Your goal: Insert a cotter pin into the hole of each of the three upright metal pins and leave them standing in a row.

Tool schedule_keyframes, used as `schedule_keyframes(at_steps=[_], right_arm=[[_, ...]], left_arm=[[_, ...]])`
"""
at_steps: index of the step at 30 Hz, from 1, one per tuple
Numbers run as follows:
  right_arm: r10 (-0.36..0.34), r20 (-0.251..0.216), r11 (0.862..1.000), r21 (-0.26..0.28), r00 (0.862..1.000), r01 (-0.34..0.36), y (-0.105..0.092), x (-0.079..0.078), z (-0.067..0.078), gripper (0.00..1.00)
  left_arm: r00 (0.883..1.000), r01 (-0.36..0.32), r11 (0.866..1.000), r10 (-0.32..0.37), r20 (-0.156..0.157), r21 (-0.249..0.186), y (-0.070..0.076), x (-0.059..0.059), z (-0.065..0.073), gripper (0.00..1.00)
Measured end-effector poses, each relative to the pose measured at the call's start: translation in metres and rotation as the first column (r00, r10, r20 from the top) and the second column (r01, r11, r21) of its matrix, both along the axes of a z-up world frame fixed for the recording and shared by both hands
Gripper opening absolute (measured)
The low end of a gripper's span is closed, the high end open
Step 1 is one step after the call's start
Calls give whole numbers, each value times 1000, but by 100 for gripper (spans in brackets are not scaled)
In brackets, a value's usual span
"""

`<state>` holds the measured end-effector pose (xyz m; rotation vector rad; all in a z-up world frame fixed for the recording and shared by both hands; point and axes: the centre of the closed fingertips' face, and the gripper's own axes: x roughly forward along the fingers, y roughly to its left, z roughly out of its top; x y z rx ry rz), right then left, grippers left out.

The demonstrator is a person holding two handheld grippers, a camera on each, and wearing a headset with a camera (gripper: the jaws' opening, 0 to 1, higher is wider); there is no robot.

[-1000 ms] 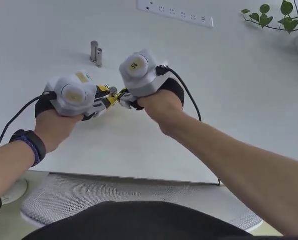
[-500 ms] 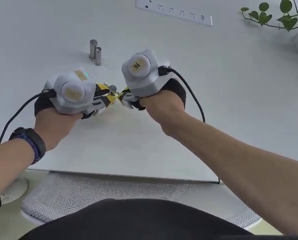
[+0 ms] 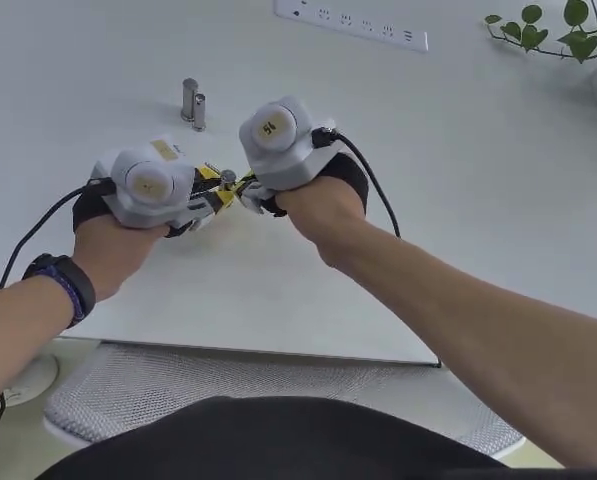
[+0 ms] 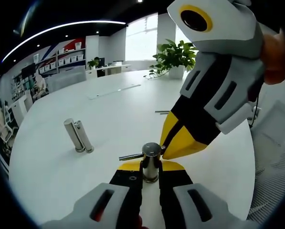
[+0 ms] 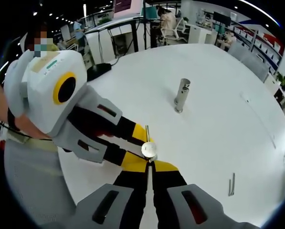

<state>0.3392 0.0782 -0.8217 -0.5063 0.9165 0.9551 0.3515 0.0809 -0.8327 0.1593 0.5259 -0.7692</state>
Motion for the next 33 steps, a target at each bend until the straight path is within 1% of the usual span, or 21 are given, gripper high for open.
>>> schedule_keyframes(at_steps=[8, 13, 25, 33], right_arm=[[-2, -6, 1000, 5, 1000, 2, 1, -1, 0, 5], [3, -2, 1000, 9, 1000, -3, 0, -1, 2, 6], [-1, -1, 999, 36, 1000, 1, -1, -3, 8, 11], [-10, -5, 999, 43, 1000, 10, -6, -4, 10, 15]], left_arm=[[1000, -4, 1000, 4, 2, 1, 0, 0, 0, 10], [1000, -9, 1000, 9, 1, 1, 0, 0, 0, 10], [1000, -16, 1000, 16, -3, -1, -1, 0, 0, 10], [1000, -20, 1000, 20, -6, -1, -1, 1, 0, 10]])
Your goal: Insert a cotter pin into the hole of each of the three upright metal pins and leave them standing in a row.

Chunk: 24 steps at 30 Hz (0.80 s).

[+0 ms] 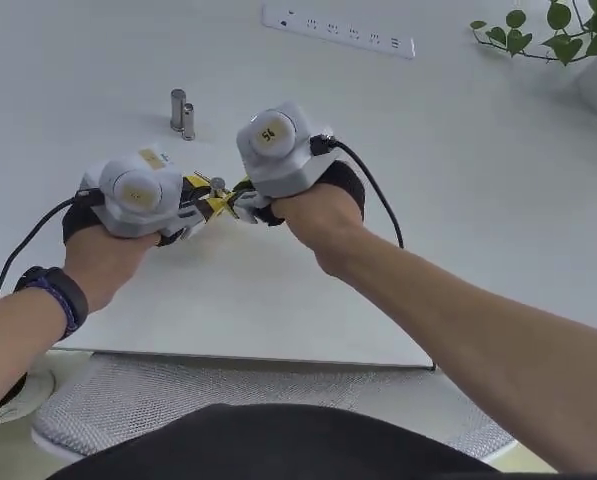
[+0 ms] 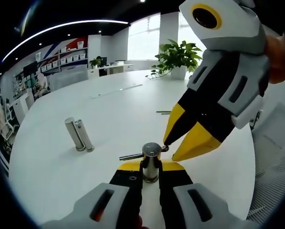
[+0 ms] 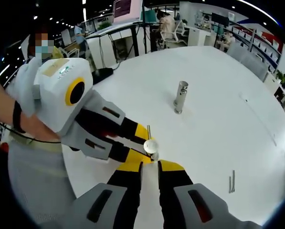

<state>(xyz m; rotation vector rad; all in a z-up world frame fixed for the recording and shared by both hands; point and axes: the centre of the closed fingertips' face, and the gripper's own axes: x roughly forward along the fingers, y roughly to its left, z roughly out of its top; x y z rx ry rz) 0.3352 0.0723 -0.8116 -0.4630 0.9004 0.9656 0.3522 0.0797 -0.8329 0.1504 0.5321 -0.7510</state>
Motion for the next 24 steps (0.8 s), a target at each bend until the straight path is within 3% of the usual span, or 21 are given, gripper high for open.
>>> schedule_keyframes(at_steps=[14, 24], right_arm=[[-42, 13, 998, 54, 999, 41, -8, 3, 13, 17], [-88, 36, 988, 128, 995, 83, -25, 3, 24, 23]], left_arm=[[1000, -3, 1000, 3, -5, 0, -1, 0, 0, 10], [1000, -13, 1000, 13, -9, -6, -1, 0, 1, 10]])
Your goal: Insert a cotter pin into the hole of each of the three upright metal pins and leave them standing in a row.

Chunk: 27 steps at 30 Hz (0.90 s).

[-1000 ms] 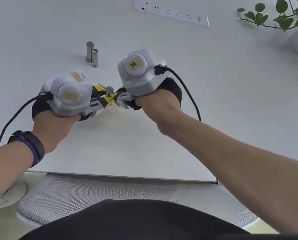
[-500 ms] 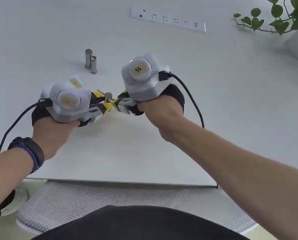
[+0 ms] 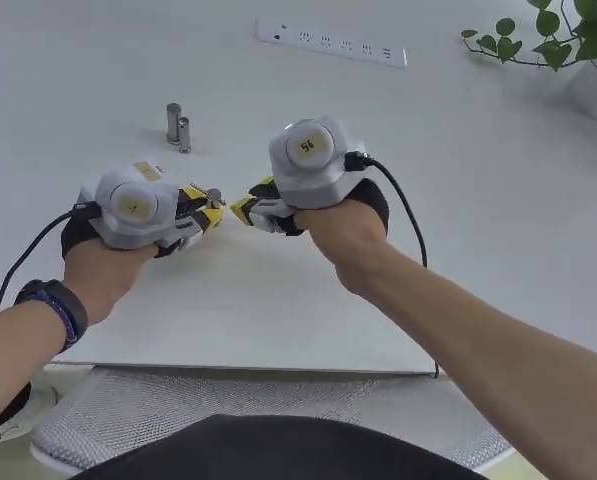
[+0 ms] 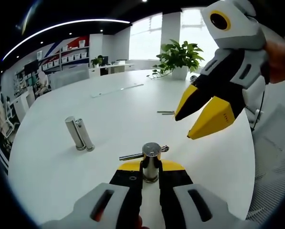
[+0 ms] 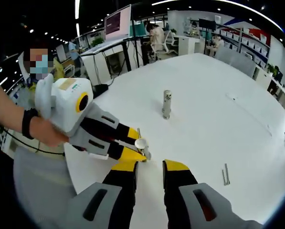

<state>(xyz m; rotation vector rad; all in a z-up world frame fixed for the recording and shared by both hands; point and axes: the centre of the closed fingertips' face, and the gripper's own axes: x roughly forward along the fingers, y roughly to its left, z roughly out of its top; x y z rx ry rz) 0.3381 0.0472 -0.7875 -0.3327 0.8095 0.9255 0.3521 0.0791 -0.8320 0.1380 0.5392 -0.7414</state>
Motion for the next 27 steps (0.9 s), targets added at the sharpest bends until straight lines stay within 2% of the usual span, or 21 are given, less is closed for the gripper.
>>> schedule_keyframes(at_steps=[9, 19, 27], right_arm=[[-4, 57, 998, 67, 998, 0, -7, -3, 16, 27], [-31, 97, 991, 130, 995, 18, -20, -3, 26, 30], [-73, 85, 985, 161, 994, 58, -35, -8, 25, 36]], left_arm=[[1000, -1, 1000, 1, -2, -1, 0, 1, 0, 10], [1000, -2, 1000, 2, -2, -1, 0, 0, 1, 10], [1000, -8, 1000, 8, -4, -4, 0, 0, 1, 10]])
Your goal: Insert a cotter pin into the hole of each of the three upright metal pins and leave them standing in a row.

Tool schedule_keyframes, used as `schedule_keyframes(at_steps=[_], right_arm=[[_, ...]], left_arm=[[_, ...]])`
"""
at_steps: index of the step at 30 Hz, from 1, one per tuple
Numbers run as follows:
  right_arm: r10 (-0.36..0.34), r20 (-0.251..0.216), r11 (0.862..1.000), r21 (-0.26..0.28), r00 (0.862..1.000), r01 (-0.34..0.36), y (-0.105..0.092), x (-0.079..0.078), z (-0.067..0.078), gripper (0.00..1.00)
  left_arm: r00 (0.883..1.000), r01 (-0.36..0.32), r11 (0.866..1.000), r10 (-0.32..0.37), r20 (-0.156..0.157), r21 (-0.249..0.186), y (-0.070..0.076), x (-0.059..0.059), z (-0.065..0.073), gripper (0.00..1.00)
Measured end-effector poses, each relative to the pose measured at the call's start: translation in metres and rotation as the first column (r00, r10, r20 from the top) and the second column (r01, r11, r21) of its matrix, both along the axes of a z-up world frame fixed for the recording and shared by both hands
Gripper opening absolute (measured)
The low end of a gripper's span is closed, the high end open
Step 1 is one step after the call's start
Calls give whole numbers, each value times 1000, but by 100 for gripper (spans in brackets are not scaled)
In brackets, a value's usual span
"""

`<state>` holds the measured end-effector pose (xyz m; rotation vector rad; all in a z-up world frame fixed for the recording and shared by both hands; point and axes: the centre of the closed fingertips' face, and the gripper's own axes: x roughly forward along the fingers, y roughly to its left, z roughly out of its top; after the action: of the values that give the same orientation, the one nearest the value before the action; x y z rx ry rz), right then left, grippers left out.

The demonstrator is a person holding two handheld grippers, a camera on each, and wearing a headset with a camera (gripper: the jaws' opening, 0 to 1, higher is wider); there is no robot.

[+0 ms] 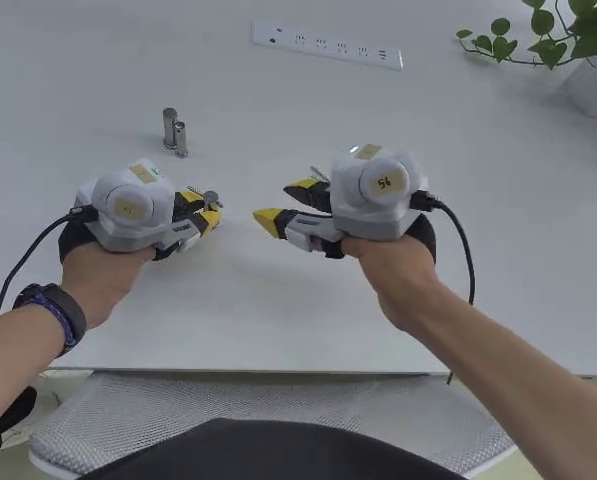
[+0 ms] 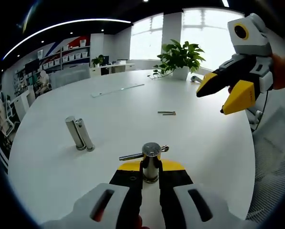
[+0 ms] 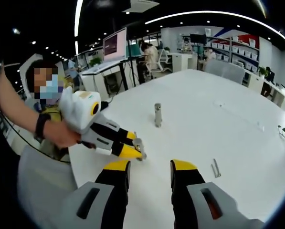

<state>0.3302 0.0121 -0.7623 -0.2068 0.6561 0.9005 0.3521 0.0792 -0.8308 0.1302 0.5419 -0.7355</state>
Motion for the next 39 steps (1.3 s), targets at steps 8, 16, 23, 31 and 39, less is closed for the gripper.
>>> schedule_keyframes(at_steps=[8, 16, 23, 31, 39], right_arm=[[-34, -15, 999, 26, 999, 34, -12, -13, -5, 39], [-62, -42, 997, 48, 997, 64, -22, -29, -12, 44], [-78, -51, 996, 46, 996, 81, -28, -33, -15, 45], [-94, -50, 994, 43, 994, 96, -36, -34, -16, 44], [-104, -56, 994, 36, 993, 106, -43, -37, -17, 44]], left_arm=[[1000, -4, 1000, 4, -1, -3, 0, 0, 0, 10], [1000, -6, 1000, 6, 0, -3, 1, 1, -1, 10], [1000, -6, 1000, 6, 4, 1, 1, 1, -1, 10], [1000, -16, 1000, 16, 7, 1, 2, 2, -1, 10], [999, -33, 999, 33, 5, 1, 3, 3, 0, 10]])
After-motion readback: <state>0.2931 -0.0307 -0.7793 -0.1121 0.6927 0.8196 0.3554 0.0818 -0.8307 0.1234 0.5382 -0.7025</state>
